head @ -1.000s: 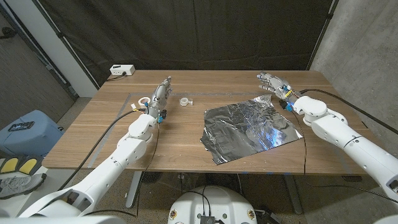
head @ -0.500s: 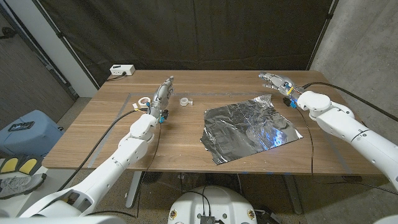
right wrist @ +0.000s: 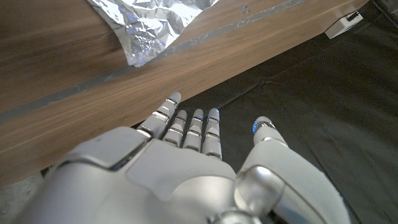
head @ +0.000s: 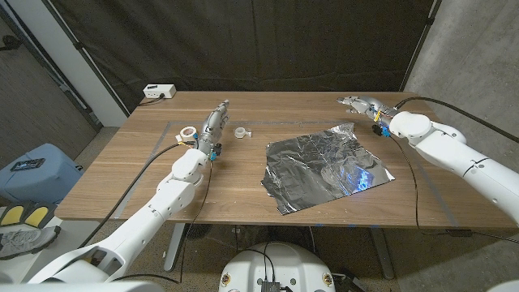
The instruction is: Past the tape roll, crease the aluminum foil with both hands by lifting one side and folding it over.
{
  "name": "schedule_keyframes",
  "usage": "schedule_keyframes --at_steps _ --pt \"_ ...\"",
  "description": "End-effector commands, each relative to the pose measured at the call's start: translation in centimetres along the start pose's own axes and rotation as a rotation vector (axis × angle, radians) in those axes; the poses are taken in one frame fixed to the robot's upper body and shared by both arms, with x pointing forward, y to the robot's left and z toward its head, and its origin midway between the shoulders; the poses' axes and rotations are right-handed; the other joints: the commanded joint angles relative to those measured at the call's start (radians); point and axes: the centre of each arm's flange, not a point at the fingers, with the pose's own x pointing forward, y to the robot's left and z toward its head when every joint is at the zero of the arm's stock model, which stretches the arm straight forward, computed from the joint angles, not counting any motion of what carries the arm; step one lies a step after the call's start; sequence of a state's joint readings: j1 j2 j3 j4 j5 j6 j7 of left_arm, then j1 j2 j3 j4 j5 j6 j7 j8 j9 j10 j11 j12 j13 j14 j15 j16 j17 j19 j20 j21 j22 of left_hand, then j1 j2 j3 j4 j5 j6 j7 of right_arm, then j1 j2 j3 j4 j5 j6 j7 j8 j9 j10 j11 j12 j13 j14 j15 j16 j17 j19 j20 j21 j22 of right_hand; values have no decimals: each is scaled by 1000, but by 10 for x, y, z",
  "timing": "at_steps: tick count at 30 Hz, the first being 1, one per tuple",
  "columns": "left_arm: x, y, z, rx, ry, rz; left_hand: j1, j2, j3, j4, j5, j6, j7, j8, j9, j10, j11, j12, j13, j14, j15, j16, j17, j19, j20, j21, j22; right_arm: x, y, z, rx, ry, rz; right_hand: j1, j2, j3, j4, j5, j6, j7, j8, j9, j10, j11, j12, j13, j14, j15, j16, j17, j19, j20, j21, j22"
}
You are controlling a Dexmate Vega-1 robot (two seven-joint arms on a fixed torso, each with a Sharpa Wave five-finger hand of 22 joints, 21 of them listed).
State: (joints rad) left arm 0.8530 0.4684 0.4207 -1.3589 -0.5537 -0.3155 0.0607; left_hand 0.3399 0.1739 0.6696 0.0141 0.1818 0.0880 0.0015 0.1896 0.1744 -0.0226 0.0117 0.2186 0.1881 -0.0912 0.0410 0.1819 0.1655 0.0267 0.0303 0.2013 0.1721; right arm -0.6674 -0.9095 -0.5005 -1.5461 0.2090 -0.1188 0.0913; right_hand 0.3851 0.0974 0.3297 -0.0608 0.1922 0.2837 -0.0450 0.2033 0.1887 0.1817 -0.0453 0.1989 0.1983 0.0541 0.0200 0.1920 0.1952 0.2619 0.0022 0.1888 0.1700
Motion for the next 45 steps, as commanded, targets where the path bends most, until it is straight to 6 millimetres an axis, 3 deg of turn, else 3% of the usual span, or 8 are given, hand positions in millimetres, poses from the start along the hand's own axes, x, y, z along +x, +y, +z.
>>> schedule_keyframes --at_steps 1,16,19,29,37,45 --pt "2 -2 -3 7 16 -16 14 -2 2 -10 6 9 1 2 3 6 1 0 3 6 -3 -3 1 5 2 -1 3 3 -13 5 -160 64 16 21 -5 0 -16 -3 4 -8 -1 4 -6 9 -4 3 -4 3 7 2 2 13 0 3" --pt "6 -18 1 52 18 -80 25 -2 4 -25 9 25 -5 4 3 13 0 1 3 8 -2 -3 1 9 4 -1 3 7 -27 15 -323 124 55 49 -23 1 -49 -3 6 -8 -1 5 -29 22 -9 3 -14 10 5 0 -2 27 1 3" --pt "6 -22 4 75 15 -98 31 -2 7 -33 12 29 -7 5 3 15 -4 1 3 9 -1 -3 1 9 6 -1 3 8 -29 16 -344 133 60 59 -29 1 -60 -2 5 -6 -1 5 -34 2 -9 4 -14 10 5 0 -3 29 1 3" --pt "9 -32 10 143 18 -184 106 -24 26 -136 46 64 -49 9 2 44 -36 5 3 37 -21 0 2 27 -5 -1 1 14 -34 21 -390 154 79 71 -37 1 -72 -1 -5 -4 -5 6 -47 4 -11 4 -16 15 6 0 -5 35 2 3" --pt "9 -35 15 193 24 -245 119 -34 22 -157 52 73 -52 9 3 51 -41 6 4 43 -20 0 3 29 5 -2 1 19 -35 24 -427 181 99 79 -42 0 -80 0 -14 1 -8 6 -55 -1 -12 4 -24 20 4 0 -7 40 1 3" --pt "7 -37 23 255 30 -307 152 -50 18 -188 57 85 -88 9 4 69 -63 10 6 57 -21 3 5 36 21 -1 3 20 -37 25 -457 208 125 87 -50 -3 -87 2 -24 5 -10 7 -80 7 -17 4 -37 26 1 0 -14 45 0 3"
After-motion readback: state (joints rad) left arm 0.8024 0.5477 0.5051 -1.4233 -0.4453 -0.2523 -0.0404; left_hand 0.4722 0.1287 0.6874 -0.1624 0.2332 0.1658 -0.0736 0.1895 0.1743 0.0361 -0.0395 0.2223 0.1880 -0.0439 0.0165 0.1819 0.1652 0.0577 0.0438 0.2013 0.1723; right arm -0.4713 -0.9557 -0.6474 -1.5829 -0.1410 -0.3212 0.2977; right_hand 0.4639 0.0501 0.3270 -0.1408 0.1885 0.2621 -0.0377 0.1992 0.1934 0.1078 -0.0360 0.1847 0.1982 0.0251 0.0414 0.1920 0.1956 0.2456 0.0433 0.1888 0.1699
